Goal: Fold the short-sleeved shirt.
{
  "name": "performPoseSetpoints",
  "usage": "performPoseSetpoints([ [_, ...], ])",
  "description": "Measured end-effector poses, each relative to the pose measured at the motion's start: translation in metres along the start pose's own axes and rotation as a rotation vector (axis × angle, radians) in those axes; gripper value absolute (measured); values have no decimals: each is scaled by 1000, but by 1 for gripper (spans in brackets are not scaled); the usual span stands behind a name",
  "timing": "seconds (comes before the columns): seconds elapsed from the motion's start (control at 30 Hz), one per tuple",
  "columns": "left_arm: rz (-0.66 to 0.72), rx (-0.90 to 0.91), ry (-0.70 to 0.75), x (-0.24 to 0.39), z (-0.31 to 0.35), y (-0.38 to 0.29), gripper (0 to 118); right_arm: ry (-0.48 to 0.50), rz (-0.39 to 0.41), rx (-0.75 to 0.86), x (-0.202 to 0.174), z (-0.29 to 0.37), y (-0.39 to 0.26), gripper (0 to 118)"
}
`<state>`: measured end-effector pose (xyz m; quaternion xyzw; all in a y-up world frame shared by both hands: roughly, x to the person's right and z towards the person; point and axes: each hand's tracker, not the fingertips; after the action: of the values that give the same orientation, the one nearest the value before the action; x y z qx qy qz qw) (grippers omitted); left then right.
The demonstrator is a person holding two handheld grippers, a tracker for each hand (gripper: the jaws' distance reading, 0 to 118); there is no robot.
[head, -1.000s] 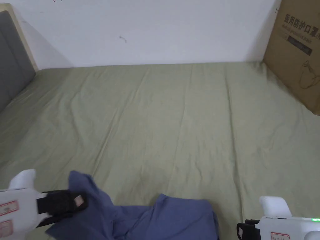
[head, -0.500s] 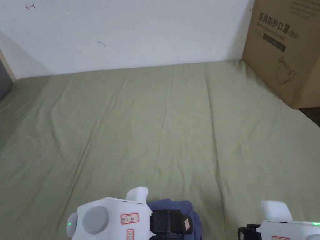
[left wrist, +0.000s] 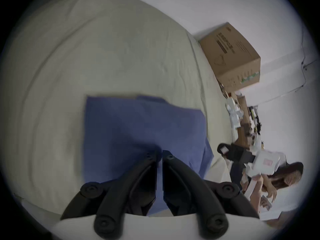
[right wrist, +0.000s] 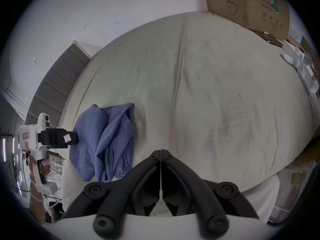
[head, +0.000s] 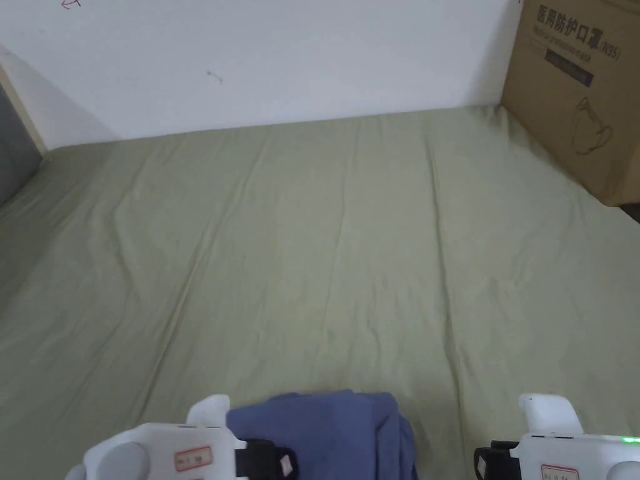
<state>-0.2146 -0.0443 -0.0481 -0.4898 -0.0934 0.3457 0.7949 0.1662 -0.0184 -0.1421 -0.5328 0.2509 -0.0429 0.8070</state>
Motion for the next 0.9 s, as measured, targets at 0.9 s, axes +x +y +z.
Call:
performPoseSetpoints([
  [0.9,-107,-9,-92,45,-5,-4,7,109,57,-1,-28,7,10,0],
])
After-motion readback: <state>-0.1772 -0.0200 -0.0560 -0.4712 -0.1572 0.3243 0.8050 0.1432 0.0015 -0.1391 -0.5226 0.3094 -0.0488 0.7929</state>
